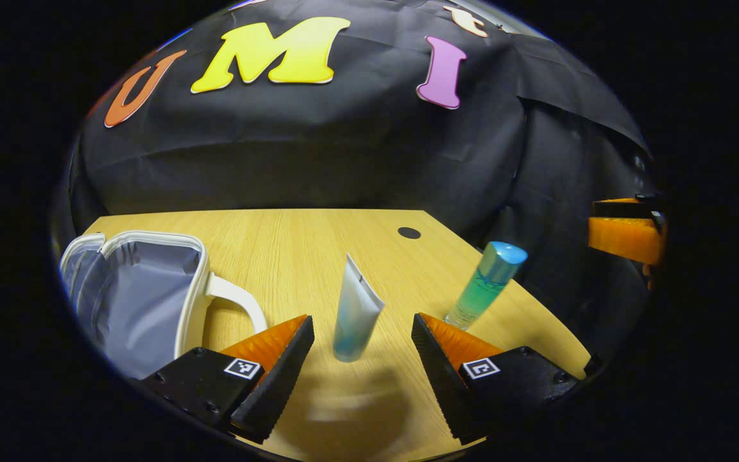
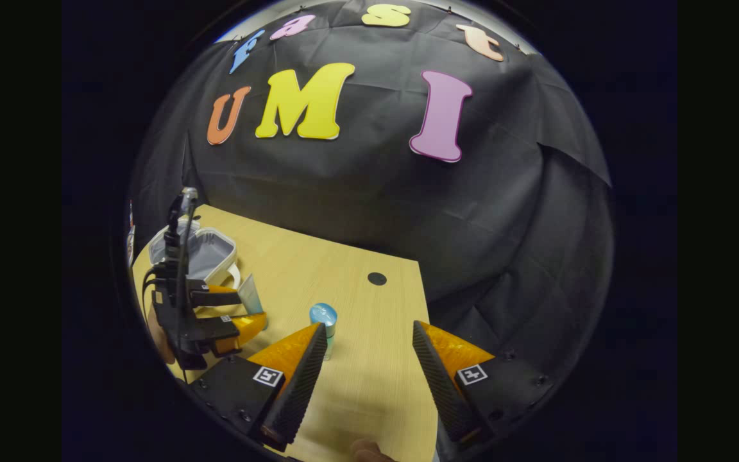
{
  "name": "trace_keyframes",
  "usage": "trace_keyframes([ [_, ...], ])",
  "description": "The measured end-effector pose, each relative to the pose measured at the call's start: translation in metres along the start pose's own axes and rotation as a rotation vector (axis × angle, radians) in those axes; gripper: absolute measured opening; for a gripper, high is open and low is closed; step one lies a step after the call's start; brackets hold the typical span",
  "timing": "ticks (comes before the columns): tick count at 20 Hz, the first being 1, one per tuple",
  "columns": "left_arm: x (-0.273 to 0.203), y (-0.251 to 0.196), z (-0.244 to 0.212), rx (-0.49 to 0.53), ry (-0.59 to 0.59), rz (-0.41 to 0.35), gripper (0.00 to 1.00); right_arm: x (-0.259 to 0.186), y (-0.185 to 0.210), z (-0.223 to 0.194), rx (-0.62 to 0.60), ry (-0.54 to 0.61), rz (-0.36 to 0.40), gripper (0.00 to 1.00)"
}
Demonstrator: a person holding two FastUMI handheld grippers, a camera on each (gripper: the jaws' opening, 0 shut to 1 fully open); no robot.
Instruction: First open the suitcase, pack the skin care products into it, and then close the suitcase.
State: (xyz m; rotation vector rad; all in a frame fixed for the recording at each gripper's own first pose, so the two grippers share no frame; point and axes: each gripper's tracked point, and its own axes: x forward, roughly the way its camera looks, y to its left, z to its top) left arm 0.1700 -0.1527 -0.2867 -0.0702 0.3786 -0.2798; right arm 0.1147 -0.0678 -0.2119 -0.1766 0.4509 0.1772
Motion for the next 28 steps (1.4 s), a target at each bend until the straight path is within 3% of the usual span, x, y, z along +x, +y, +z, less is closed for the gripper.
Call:
trace_keyframes([
  [7,0.043,0.012,-0.021,0.011,0.054,0.074,0.97,0.025,0.0,-0.019,0.013,0.031,0.051,0.8],
  [8,0.044,0.011,-0.019,0.018,0.054,0.073,0.93,0.026,0.0,-0.019,0.024,0.032,0.054,0.8],
  [9,0.047,0.008,-0.02,0.021,0.054,0.061,0.81,0.028,0.0,-0.019,0.037,0.029,0.057,0.8],
  [10,0.049,0.008,-0.022,0.025,0.065,0.064,0.78,0.028,-0.002,-0.018,0.045,0.029,0.056,0.8],
  [11,0.051,0.01,-0.025,0.023,0.084,0.082,0.65,0.028,-0.003,-0.019,0.05,0.027,0.058,0.8],
  [13,0.053,0.01,-0.027,0.027,0.104,0.084,0.52,0.029,-0.004,-0.021,0.06,0.025,0.06,0.8],
  [19,0.055,0.007,-0.028,0.01,0.116,0.059,0.51,0.037,0.002,-0.025,0.102,0.03,0.074,0.8],
  [23,0.041,-0.002,-0.016,-0.059,0.114,0.034,0.46,0.041,0.01,-0.025,0.106,0.029,0.085,0.8],
  [28,-0.007,-0.003,0.04,0.031,0.035,0.073,0.45,0.05,0.028,-0.019,0.116,0.015,0.109,0.8],
])
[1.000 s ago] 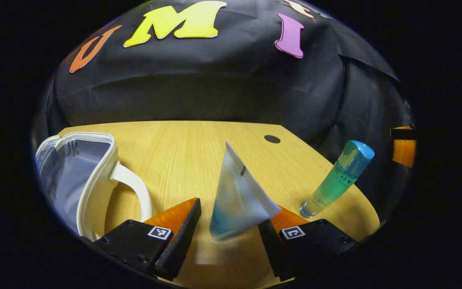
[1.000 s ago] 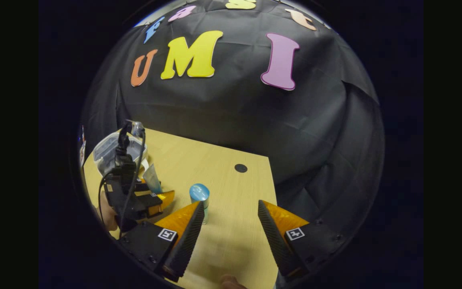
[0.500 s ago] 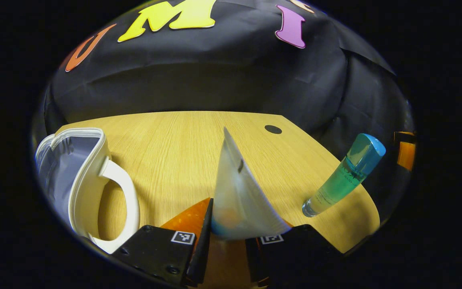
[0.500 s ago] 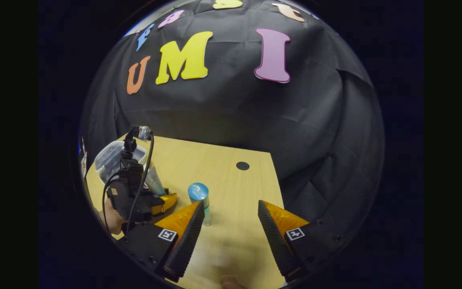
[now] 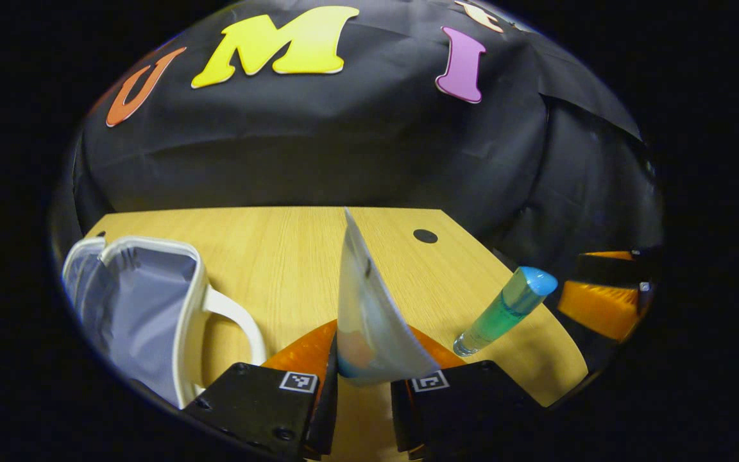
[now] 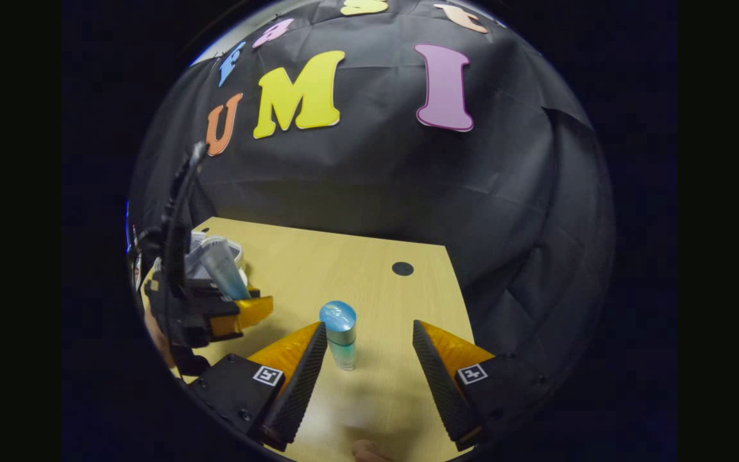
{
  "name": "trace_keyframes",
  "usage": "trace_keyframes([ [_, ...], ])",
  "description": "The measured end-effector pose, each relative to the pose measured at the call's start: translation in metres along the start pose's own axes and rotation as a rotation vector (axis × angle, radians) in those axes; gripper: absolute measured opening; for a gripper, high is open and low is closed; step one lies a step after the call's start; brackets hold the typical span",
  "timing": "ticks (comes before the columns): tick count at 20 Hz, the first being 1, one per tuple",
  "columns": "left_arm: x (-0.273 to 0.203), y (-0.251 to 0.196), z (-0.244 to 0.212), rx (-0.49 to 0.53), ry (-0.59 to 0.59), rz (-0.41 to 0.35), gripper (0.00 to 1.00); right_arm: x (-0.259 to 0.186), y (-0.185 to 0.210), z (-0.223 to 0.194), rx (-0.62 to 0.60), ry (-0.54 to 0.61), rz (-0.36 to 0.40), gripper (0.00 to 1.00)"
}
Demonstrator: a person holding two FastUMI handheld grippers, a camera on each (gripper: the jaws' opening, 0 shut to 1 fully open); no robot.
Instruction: First open the suitcase, pack the skin care products into it, and then close the suitcase.
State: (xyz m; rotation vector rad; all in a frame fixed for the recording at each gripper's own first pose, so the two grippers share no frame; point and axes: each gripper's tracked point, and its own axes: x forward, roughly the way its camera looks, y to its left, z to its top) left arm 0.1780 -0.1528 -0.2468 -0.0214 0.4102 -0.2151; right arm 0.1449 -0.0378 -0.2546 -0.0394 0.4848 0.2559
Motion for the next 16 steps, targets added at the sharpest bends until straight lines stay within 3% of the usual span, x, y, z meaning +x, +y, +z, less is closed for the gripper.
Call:
trace_keyframes([
  [6,-0.071,0.028,0.037,-0.005,0.011,0.044,0.43,0.039,0.017,-0.015,0.016,0.028,-0.018,0.79],
  [9,-0.105,0.052,0.047,0.005,0.018,0.084,0.36,0.056,0.027,-0.027,0.008,0.054,-0.034,0.8],
  [10,-0.114,0.06,0.05,0.005,0.017,0.093,0.41,0.058,0.028,-0.03,0.008,0.06,-0.046,0.77],
  [11,-0.124,0.068,0.052,0.002,0.02,0.099,0.41,0.061,0.032,-0.031,0.014,0.065,-0.047,0.75],
  [16,-0.164,0.12,0.058,-0.017,0.014,0.156,0.36,0.065,0.032,-0.038,0.02,0.092,-0.148,0.42],
])
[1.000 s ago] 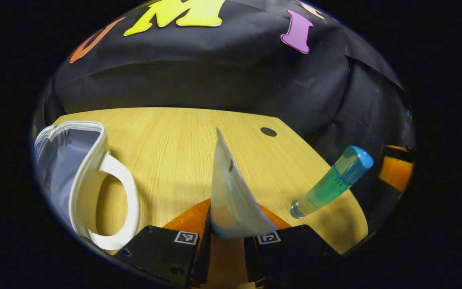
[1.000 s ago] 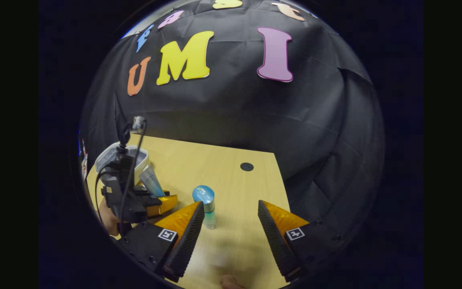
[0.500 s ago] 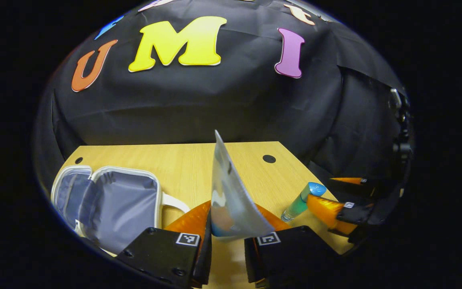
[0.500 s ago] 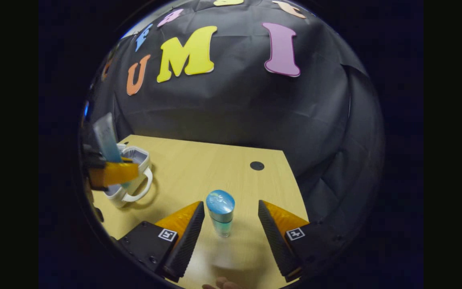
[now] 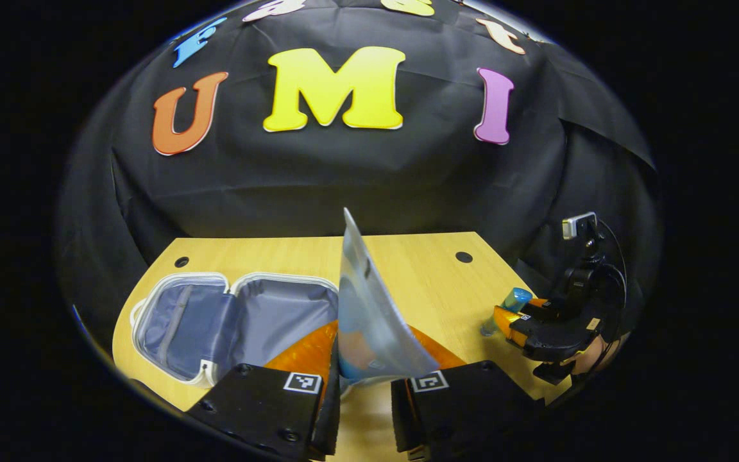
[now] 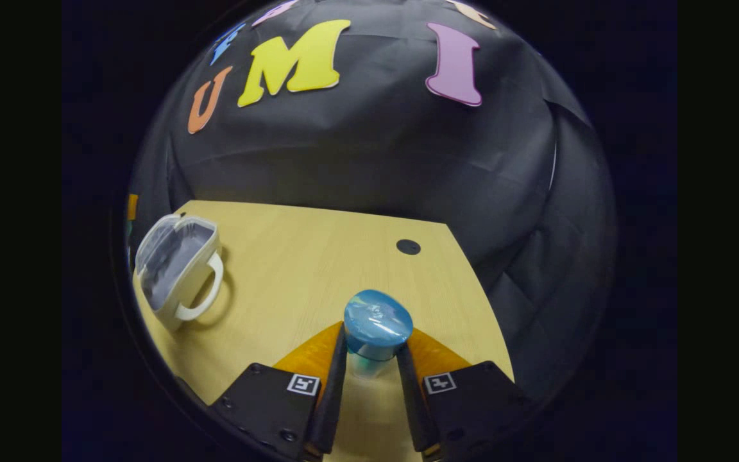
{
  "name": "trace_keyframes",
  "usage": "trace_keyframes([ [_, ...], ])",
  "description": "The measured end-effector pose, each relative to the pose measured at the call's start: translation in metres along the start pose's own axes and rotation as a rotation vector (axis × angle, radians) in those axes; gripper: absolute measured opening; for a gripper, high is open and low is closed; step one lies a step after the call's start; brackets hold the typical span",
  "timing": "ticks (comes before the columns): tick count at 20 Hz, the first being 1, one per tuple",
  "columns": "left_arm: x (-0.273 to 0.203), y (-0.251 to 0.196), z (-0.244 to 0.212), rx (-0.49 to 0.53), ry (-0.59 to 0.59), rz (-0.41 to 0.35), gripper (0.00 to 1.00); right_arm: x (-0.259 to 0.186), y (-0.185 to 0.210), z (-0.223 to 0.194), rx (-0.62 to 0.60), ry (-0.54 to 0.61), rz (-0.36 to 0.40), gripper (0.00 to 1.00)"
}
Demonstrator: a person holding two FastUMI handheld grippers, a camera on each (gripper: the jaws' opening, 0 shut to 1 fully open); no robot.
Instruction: First open the suitcase, pack the skin care products into it, and then close the suitcase.
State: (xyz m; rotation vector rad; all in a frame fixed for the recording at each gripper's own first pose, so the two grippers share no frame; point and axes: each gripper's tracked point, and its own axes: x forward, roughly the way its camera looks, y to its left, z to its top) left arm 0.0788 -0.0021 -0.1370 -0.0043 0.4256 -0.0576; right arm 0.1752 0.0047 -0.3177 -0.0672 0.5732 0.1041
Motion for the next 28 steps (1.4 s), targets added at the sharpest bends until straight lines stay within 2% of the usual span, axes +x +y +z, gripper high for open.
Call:
trace_keyframes([
  [3,-0.011,0.039,-0.003,0.009,0.005,0.026,0.36,-0.017,0.011,-0.001,-0.043,0.016,-0.026,0.34],
  [6,-0.016,0.073,-0.011,0.002,0.004,0.029,0.36,-0.045,0.021,0.009,-0.003,0.001,-0.069,0.37],
  [9,-0.009,0.106,-0.028,-0.01,0.027,0.046,0.36,-0.083,0.045,0.023,0.04,0.001,-0.046,0.37],
  [10,-0.004,0.115,-0.036,-0.022,0.044,0.052,0.4,-0.096,0.054,0.028,0.049,-0.007,-0.04,0.36],
  [11,0.001,0.12,-0.045,-0.034,0.063,0.047,0.36,-0.108,0.061,0.035,0.059,-0.018,-0.037,0.37],
  [13,0.021,0.131,-0.064,-0.031,0.106,0.048,0.36,-0.128,0.079,0.04,0.062,-0.026,-0.018,0.36],
  [15,0.041,0.136,-0.087,-0.019,0.171,0.042,0.36,-0.145,0.094,0.047,0.039,-0.038,-0.005,0.37],
  [16,0.049,0.135,-0.098,-0.02,0.206,0.033,0.41,-0.152,0.101,0.049,0.031,-0.043,0.0,0.36],
  [18,0.066,0.139,-0.126,-0.037,0.292,0.038,0.41,-0.16,0.111,0.052,0.031,-0.044,0.011,0.37],
  [19,0.069,0.14,-0.137,-0.054,0.334,0.041,0.36,-0.162,0.115,0.053,0.031,-0.041,0.01,0.36],
  [20,0.072,0.14,-0.146,-0.075,0.359,0.042,0.41,-0.165,0.117,0.053,0.029,-0.039,0.009,0.36],
  [21,0.074,0.139,-0.154,-0.095,0.379,0.039,0.36,-0.167,0.119,0.053,0.028,-0.04,0.006,0.36],
  [22,0.076,0.138,-0.16,-0.099,0.408,0.038,0.36,-0.169,0.119,0.052,0.024,-0.04,0.0,0.36],
  [26,0.085,0.142,-0.167,-0.029,0.461,0.069,0.36,-0.169,0.118,0.042,0.008,-0.023,-0.01,0.36],
  [27,0.088,0.141,-0.169,-0.012,0.476,0.072,0.41,-0.166,0.119,0.041,0.011,-0.015,-0.008,0.36],
  [28,0.092,0.138,-0.173,-0.002,0.494,0.071,0.36,-0.165,0.121,0.039,0.013,-0.009,-0.006,0.37],
])
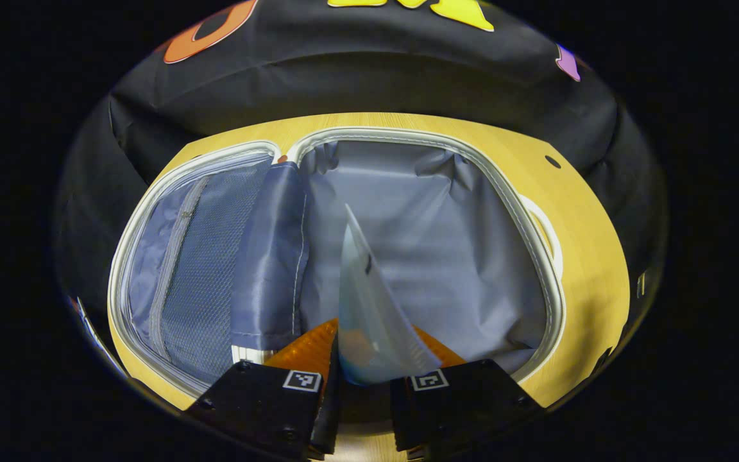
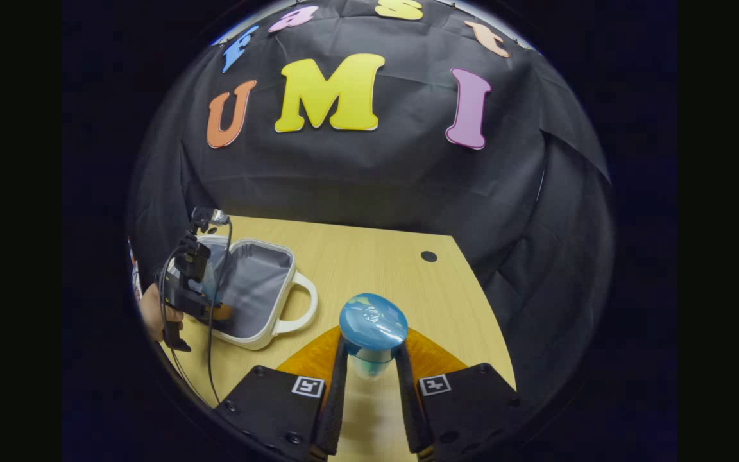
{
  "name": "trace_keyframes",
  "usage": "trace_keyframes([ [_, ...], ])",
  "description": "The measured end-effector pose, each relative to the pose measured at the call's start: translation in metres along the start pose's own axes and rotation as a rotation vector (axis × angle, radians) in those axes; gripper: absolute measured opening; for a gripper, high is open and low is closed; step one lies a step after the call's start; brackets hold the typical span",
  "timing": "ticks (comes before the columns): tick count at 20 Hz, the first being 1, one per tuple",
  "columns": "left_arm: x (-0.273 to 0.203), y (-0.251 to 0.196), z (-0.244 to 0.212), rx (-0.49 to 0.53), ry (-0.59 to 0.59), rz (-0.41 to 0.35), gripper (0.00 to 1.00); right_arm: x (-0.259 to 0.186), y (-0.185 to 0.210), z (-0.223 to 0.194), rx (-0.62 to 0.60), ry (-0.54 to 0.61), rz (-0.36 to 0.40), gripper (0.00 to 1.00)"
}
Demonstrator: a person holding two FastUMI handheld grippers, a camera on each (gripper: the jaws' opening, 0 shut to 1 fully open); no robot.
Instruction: First open the suitcase, pack the skin care products into it, and then close the suitcase.
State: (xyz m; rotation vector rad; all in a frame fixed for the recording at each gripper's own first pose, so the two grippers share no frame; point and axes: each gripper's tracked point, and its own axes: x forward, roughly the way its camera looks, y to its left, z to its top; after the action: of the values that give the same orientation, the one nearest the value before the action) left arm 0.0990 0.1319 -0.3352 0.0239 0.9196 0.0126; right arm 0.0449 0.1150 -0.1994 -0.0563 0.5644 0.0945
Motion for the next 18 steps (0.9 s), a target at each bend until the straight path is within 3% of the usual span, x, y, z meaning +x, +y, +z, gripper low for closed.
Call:
trace_keyframes([
  [3,0.008,-0.007,0.007,0.028,0.016,0.02,0.37,0.007,0.003,0.003,-0.002,0.002,0.007,0.36],
  [4,0.009,-0.005,0.004,0.045,0.026,0.033,0.41,0.009,0.004,0.004,-0.002,0.003,0.011,0.37],
  [6,0.011,-0.006,0.007,0.055,0.032,0.038,0.37,0.013,0.005,0.006,-0.004,0.001,0.021,0.36],
  [9,0.011,-0.009,0.009,0.067,0.062,0.023,0.45,0.02,0.006,0.004,0.002,0.015,0.03,0.36],
  [10,0.009,-0.01,0.01,0.077,0.069,0.023,0.39,0.023,0.006,0.003,0.006,0.02,0.034,0.36],
  [11,0.01,-0.01,0.009,0.084,0.074,0.026,0.47,0.027,0.006,0.003,0.007,0.025,0.036,0.34],
  [12,0.01,-0.01,0.01,0.089,0.074,0.029,0.41,0.029,0.006,0.002,0.012,0.029,0.038,0.34],
  [18,0.007,-0.009,0.011,0.082,0.056,0.052,0.42,0.04,0.014,0.007,0.02,0.037,0.064,0.36],
])
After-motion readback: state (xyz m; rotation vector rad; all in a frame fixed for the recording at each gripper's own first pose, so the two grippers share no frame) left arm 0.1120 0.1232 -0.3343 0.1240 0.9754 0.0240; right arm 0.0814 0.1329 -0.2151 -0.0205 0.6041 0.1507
